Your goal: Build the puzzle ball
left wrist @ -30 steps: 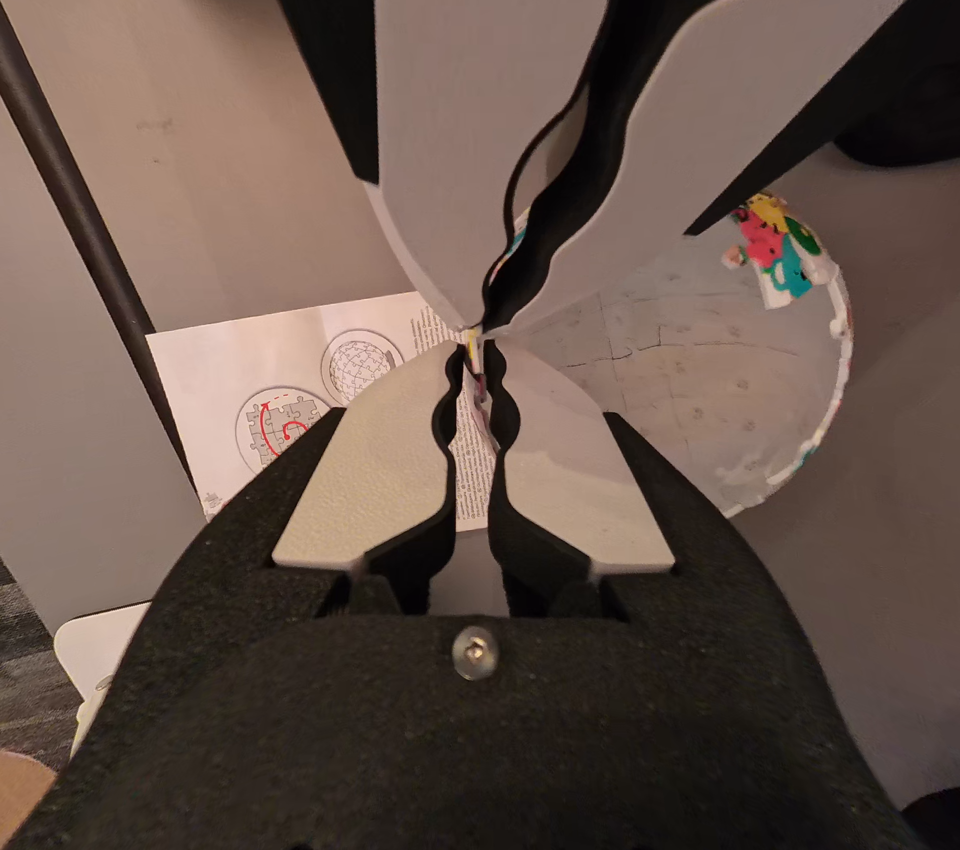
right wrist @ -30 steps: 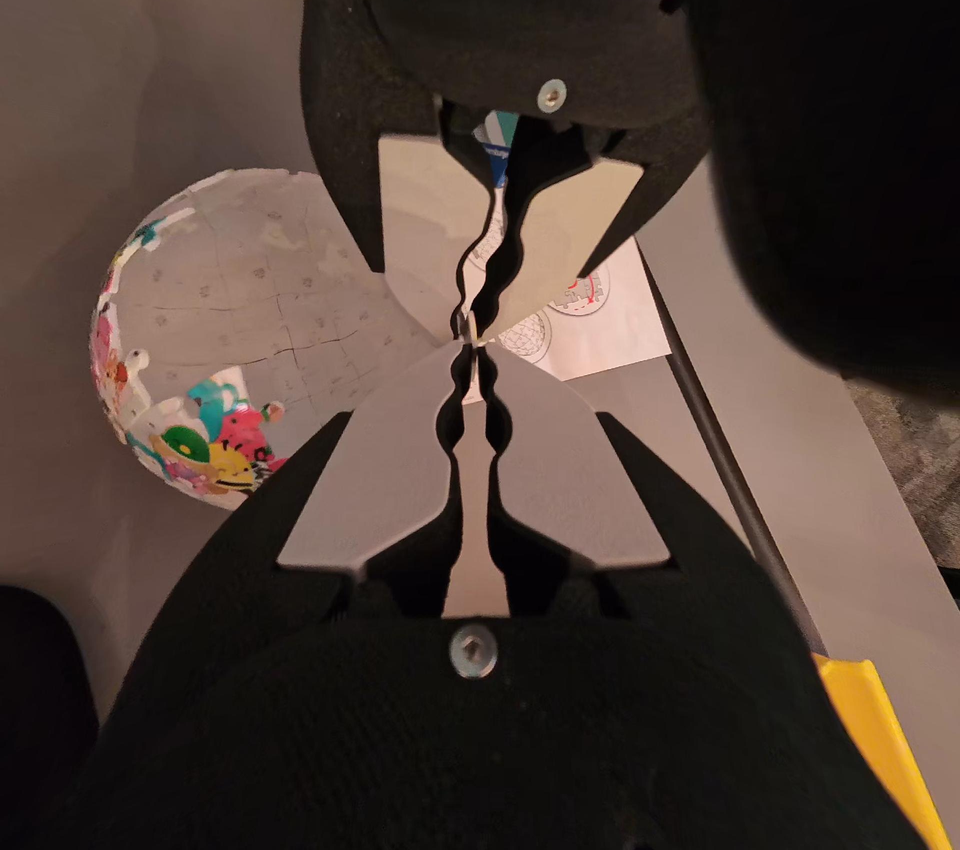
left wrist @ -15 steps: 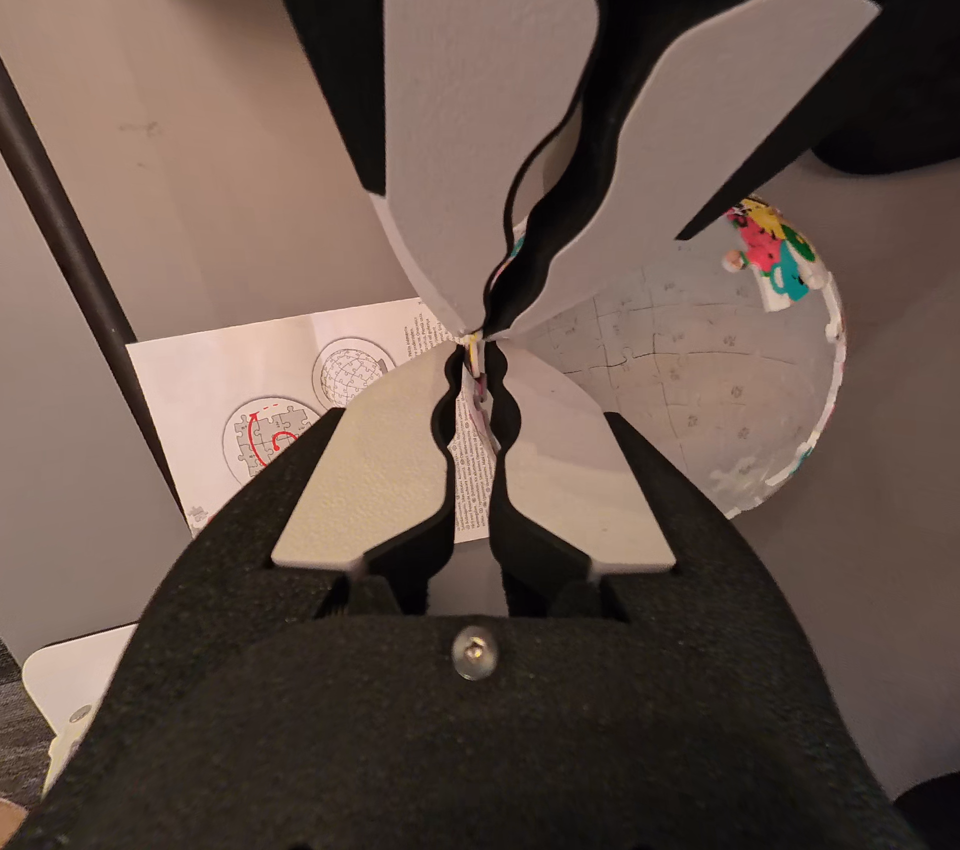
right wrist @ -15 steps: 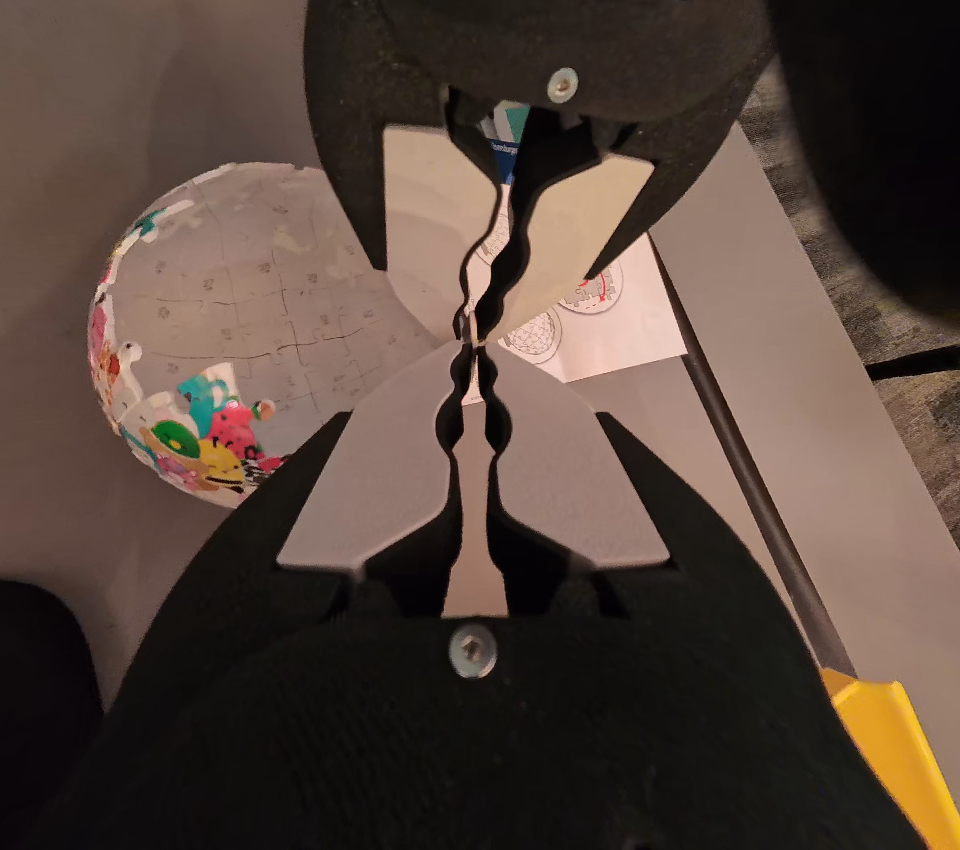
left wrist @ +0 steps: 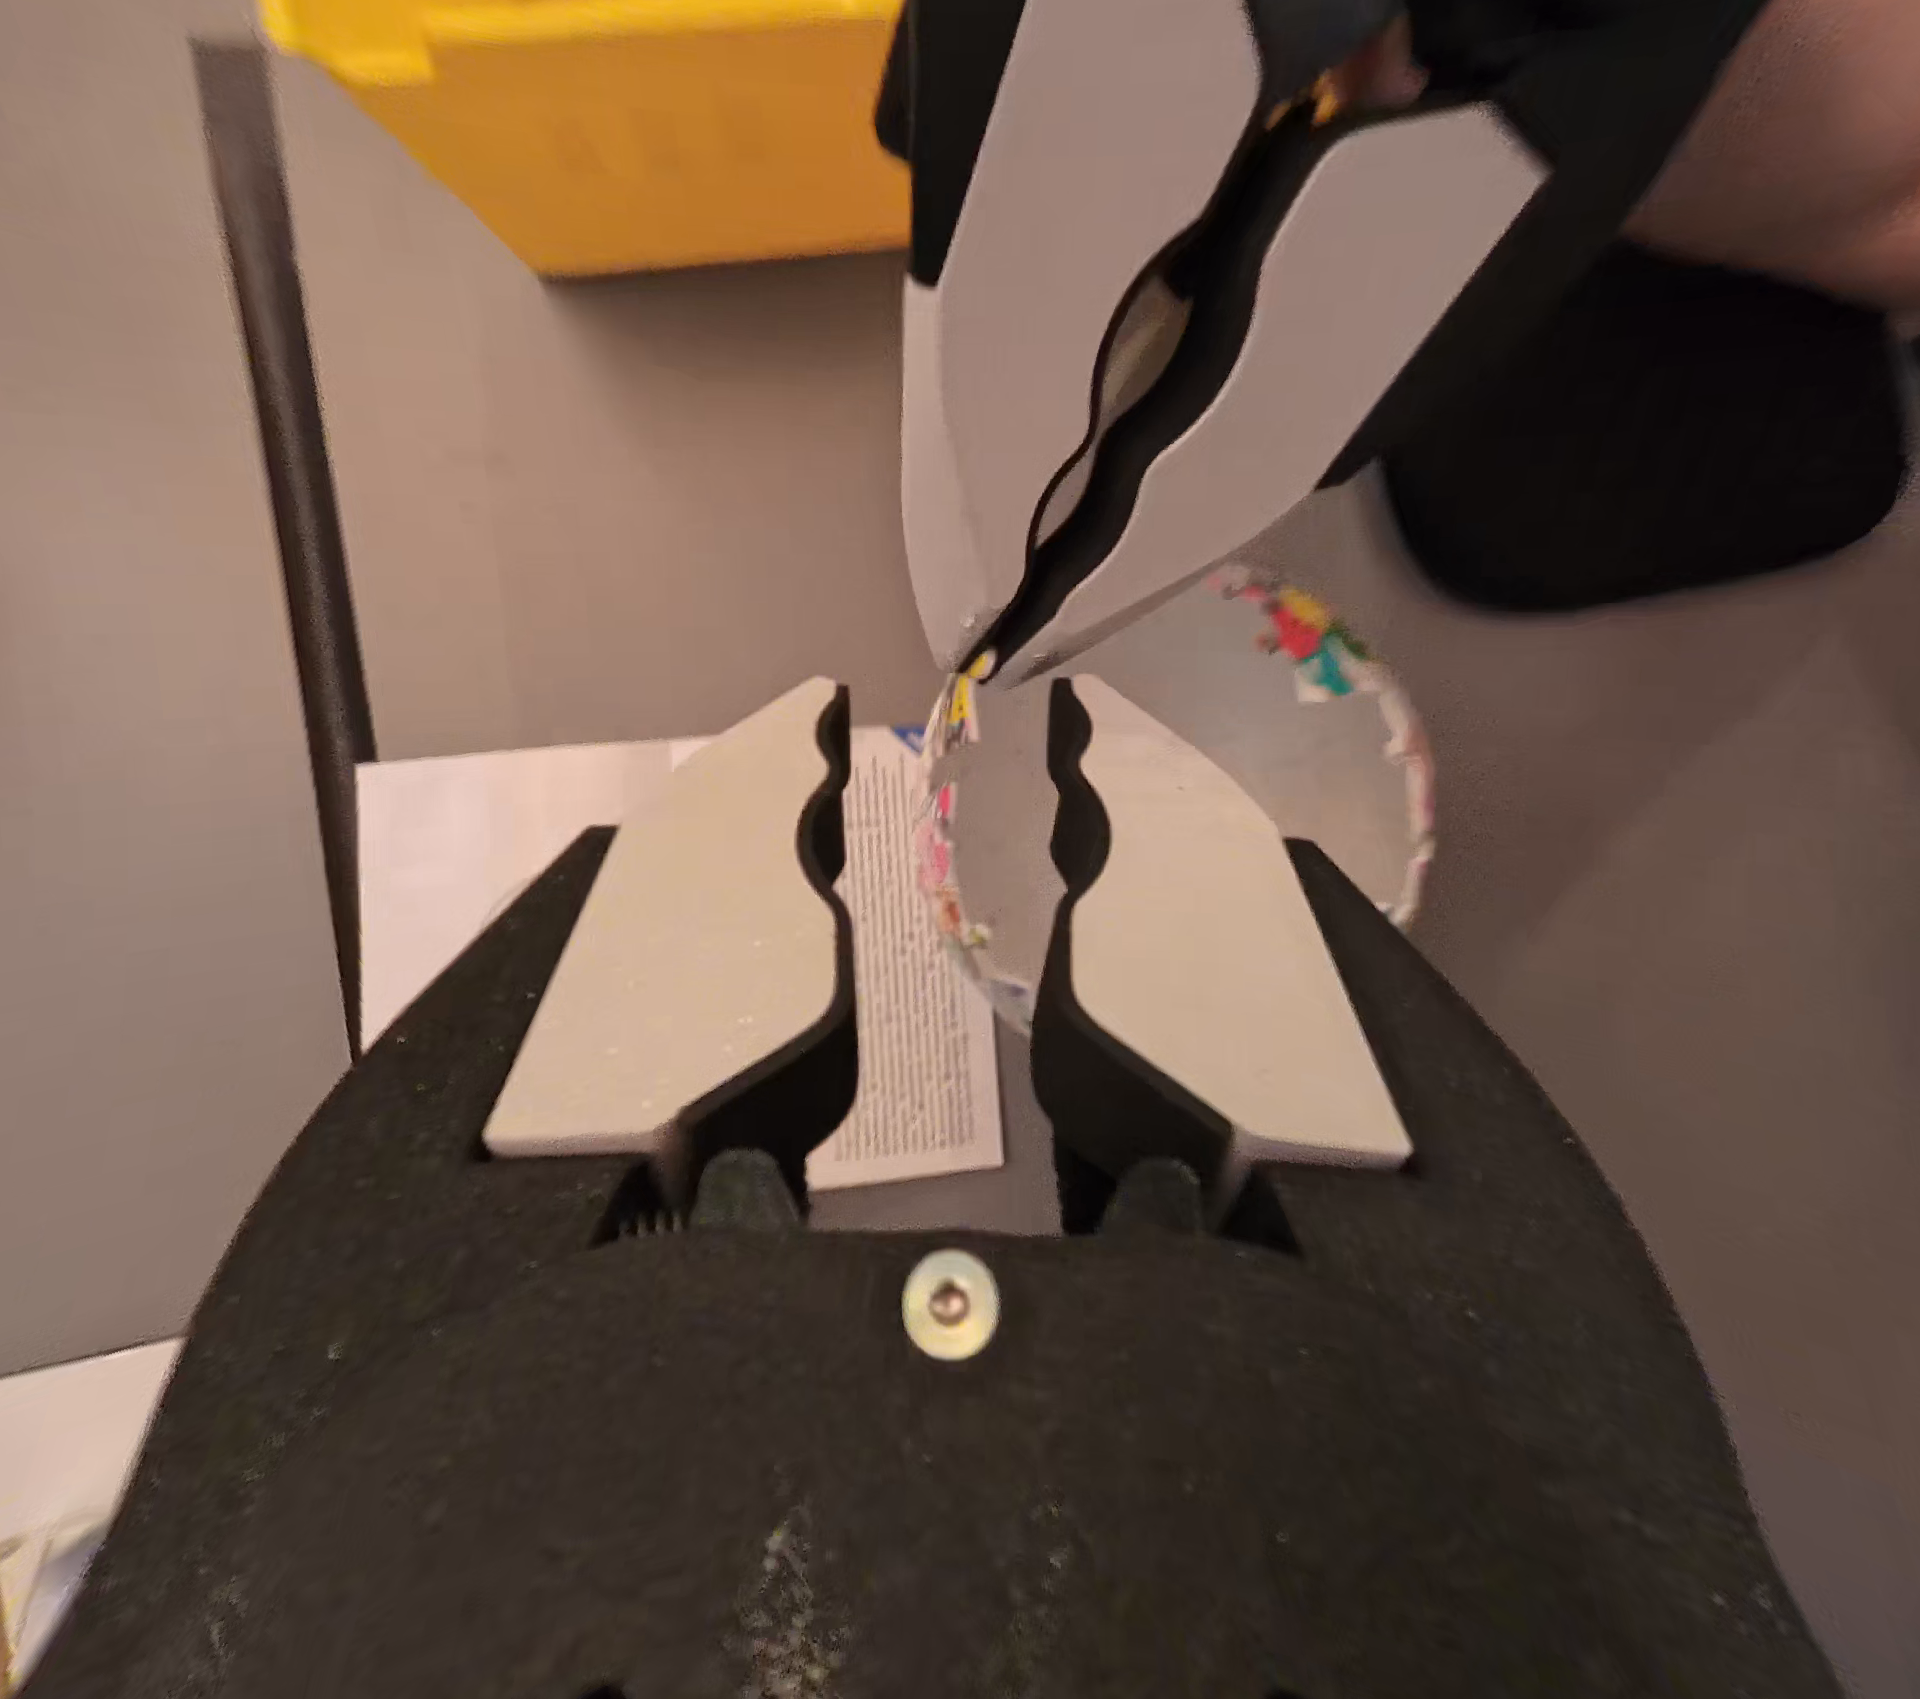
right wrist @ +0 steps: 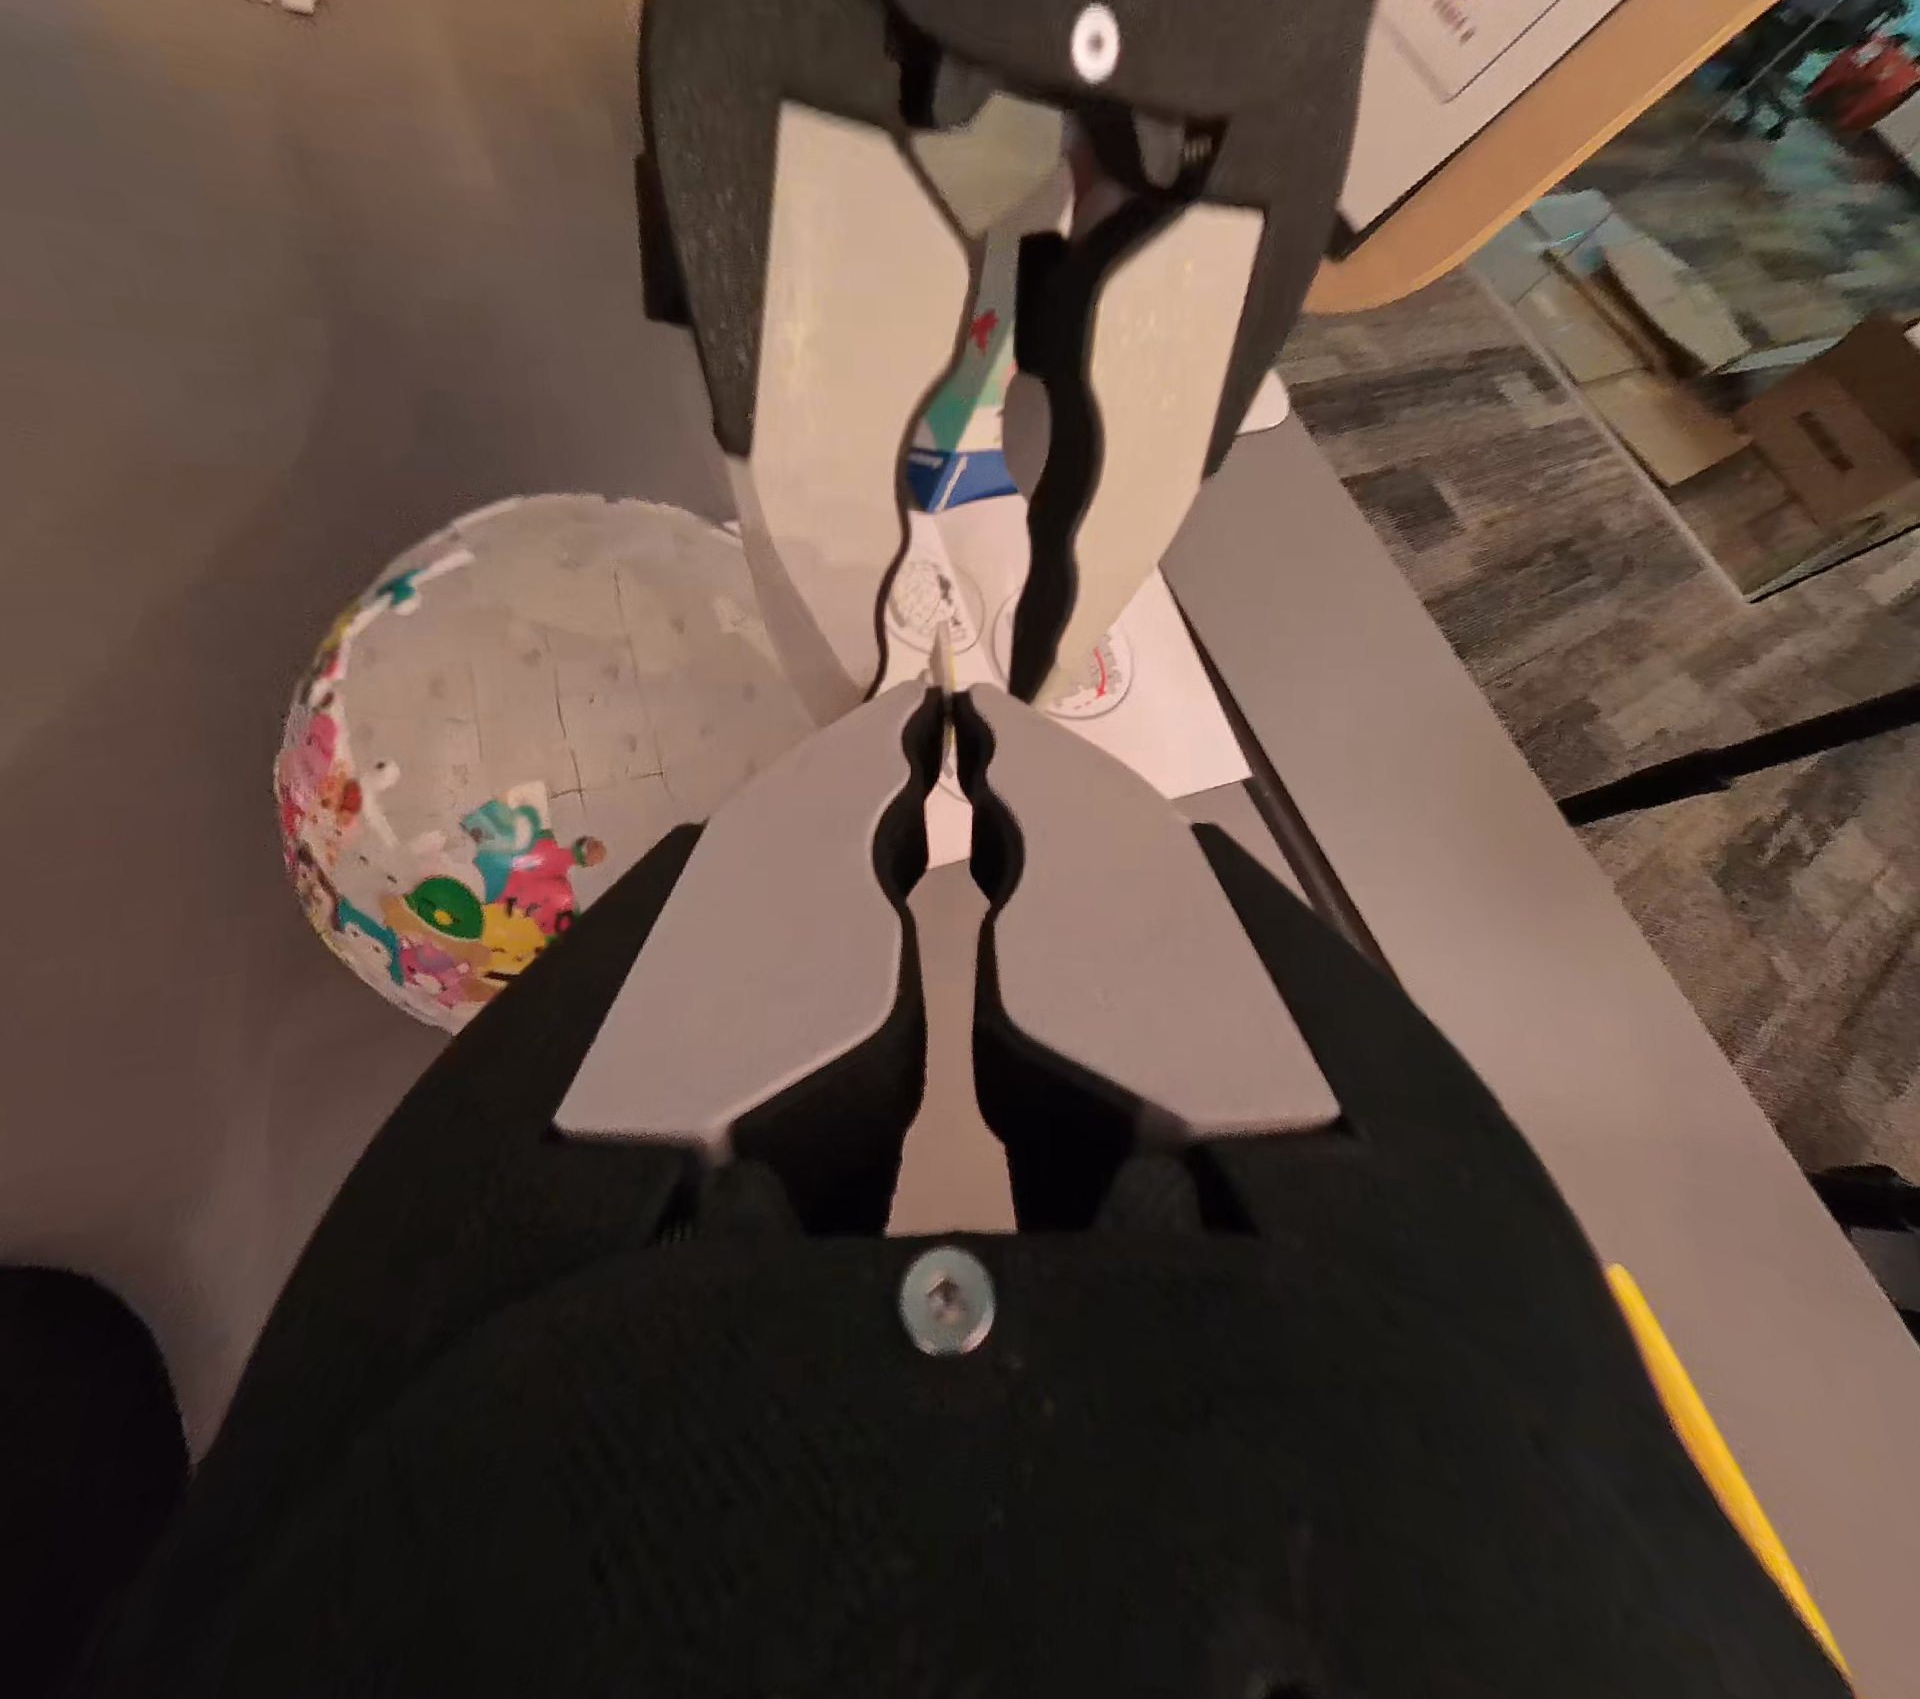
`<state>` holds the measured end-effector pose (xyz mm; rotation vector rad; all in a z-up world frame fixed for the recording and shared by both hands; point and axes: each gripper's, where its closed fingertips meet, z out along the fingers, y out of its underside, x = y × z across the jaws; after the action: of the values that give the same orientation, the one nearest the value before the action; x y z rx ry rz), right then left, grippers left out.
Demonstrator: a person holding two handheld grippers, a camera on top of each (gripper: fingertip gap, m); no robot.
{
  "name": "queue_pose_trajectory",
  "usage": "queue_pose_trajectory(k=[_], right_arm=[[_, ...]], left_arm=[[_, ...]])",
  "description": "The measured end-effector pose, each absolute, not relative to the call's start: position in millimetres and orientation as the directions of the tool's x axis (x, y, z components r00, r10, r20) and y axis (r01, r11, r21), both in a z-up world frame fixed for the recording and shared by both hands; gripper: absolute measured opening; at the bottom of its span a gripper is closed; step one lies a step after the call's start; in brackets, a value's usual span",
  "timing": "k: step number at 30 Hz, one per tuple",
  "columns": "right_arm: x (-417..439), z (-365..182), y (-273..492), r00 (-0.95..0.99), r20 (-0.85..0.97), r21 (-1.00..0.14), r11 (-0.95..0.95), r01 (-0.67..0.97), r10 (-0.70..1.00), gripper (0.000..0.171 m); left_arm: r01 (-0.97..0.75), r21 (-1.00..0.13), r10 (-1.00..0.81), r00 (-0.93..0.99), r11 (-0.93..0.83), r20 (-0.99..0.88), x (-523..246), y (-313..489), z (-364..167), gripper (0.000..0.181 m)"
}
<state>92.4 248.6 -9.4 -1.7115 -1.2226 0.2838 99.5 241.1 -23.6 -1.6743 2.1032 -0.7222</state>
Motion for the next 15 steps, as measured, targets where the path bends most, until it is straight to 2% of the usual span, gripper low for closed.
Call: queue_pose_trajectory(k=[3,6,11,15], right_arm=[[93,10,242,0.501,0.332,-0.835,0.002,0.551,0.799,0.003],[84,43,223,0.552,0.257,-0.911,0.008,0.413,0.793,0.003],[58,101,160,0.562,0.047,-0.996,-0.005,0.09,0.826,0.003],[36,117,110,0.55,0.01,-0.999,-0.009,0.032,0.835,0.003]], left_arm=[[-0.66,-0.744,-0.977,-0.206,0.103,0.048,100,229,25,0.04],[-0.518,-0.853,-0.987,-0.16,0.057,0.031,85,210,68,0.041],[-0.319,-0.947,-0.996,-0.073,-0.027,0.053,43,155,99,0.04],[-0.177,-0.98,-0.992,-0.066,-0.091,0.104,8,105,111,0.031]])
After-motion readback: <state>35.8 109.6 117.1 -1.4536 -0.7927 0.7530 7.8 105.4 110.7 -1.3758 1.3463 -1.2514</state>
